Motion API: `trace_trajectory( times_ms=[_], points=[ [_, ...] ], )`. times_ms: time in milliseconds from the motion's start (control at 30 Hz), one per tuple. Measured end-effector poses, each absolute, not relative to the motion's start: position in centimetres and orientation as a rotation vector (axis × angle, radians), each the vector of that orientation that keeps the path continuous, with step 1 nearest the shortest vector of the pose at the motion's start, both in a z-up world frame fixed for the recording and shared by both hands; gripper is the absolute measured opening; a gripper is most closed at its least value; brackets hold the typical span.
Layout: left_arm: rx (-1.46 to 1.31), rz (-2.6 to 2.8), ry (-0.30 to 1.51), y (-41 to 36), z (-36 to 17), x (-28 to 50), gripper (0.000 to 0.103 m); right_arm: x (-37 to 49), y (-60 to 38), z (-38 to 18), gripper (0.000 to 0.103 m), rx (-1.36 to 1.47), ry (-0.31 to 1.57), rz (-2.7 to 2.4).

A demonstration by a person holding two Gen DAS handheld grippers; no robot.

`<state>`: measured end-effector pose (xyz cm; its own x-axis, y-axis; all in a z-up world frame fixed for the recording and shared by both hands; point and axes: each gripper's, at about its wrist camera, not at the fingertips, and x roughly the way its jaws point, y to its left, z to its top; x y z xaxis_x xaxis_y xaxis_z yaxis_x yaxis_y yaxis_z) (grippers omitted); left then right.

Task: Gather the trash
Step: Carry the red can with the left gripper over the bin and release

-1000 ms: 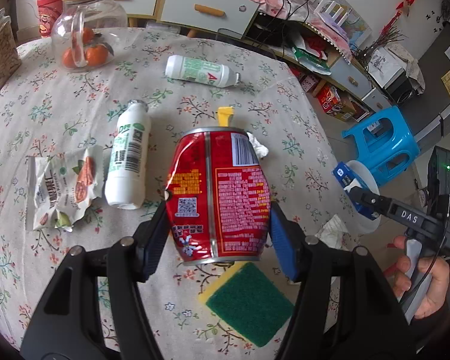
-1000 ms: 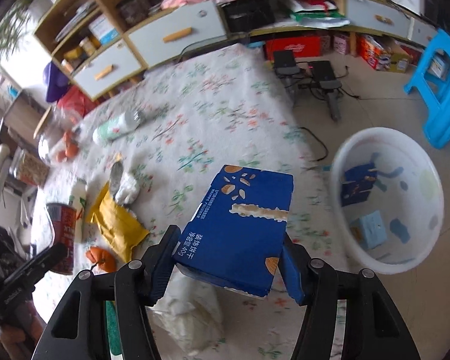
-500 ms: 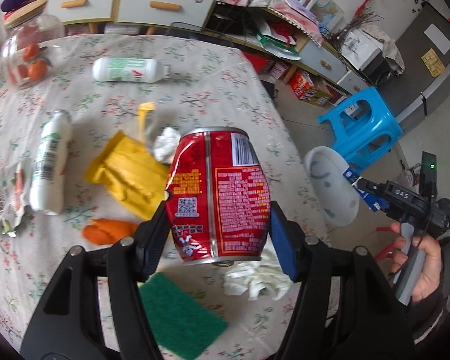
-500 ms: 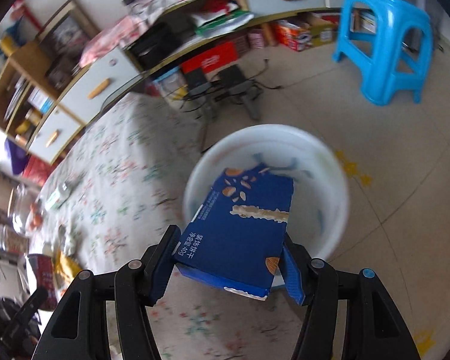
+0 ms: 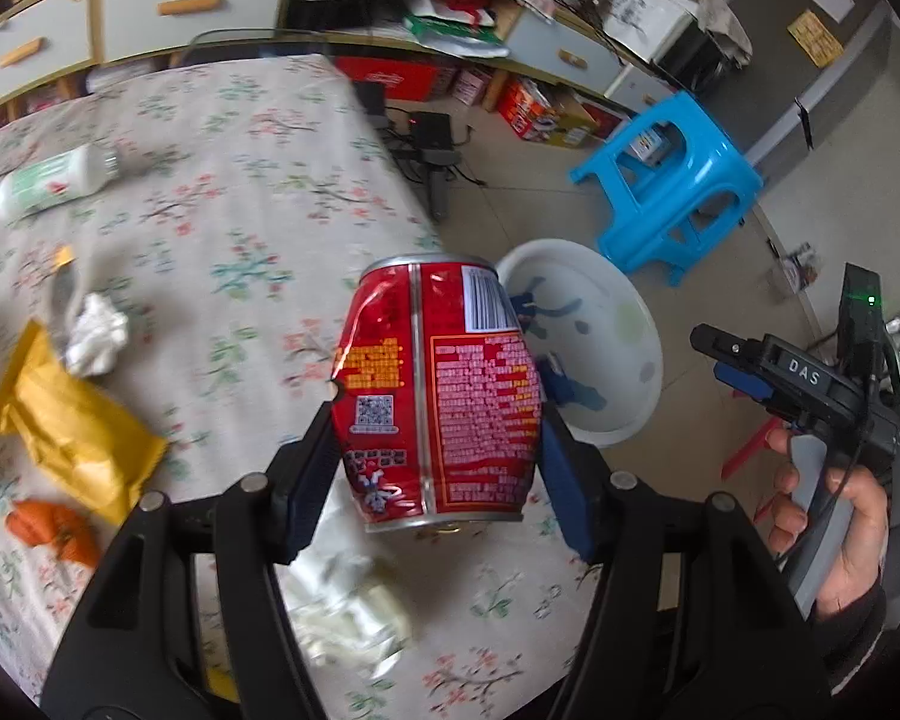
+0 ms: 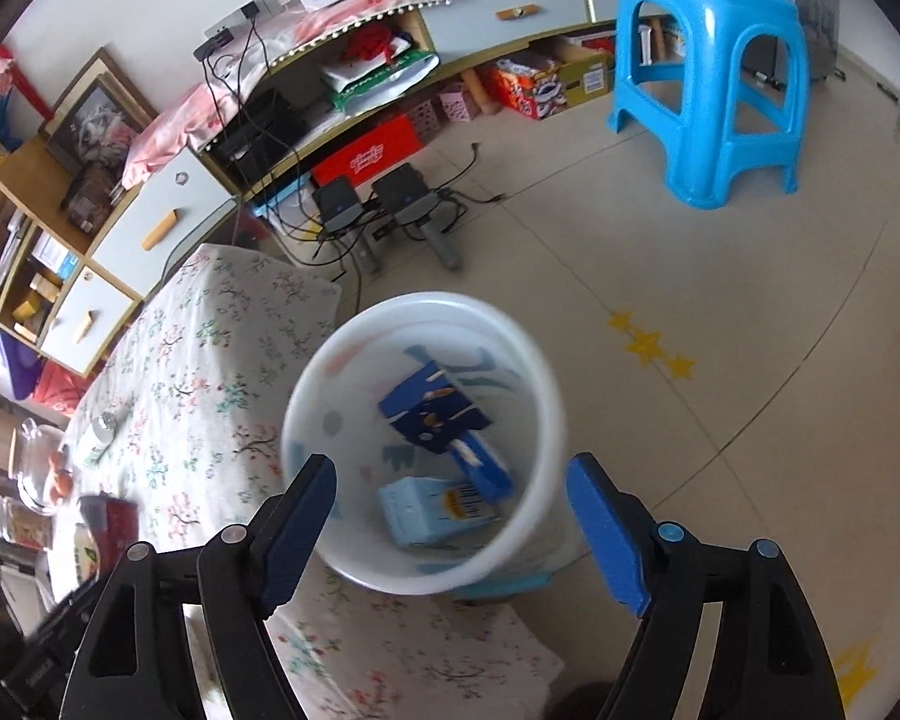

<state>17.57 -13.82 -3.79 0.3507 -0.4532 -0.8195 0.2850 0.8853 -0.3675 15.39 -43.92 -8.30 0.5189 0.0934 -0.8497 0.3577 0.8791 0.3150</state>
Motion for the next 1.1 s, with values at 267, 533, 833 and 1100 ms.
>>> trace_trajectory(
  times_ms=[267, 533, 833, 1100],
  points=[
    [-0.106, -0.577, 1.146, -20.7, -5.1, 18.9, 0.065, 13.0, -47.2, -8.8, 0.082, 0.48, 1.016, -0.215],
    [-0.056, -0.61, 1.136, -24.6, -6.2, 19.8, 0.065, 12.0, -49.1, -9.1, 0.083, 0.495, 1.013, -0.233],
    [-0.002, -0.566, 1.103, -24.7, -5.4, 19.6, 0.093, 12.1, -48.7, -8.9, 0.083, 0.485, 1.003, -0.218],
    [0.031, -0.515, 1.055, -21.6, -3.4, 18.1, 0.097, 12.2, -46.8, -7.9, 0.084, 0.463, 0.987, -0.191]
  ],
)
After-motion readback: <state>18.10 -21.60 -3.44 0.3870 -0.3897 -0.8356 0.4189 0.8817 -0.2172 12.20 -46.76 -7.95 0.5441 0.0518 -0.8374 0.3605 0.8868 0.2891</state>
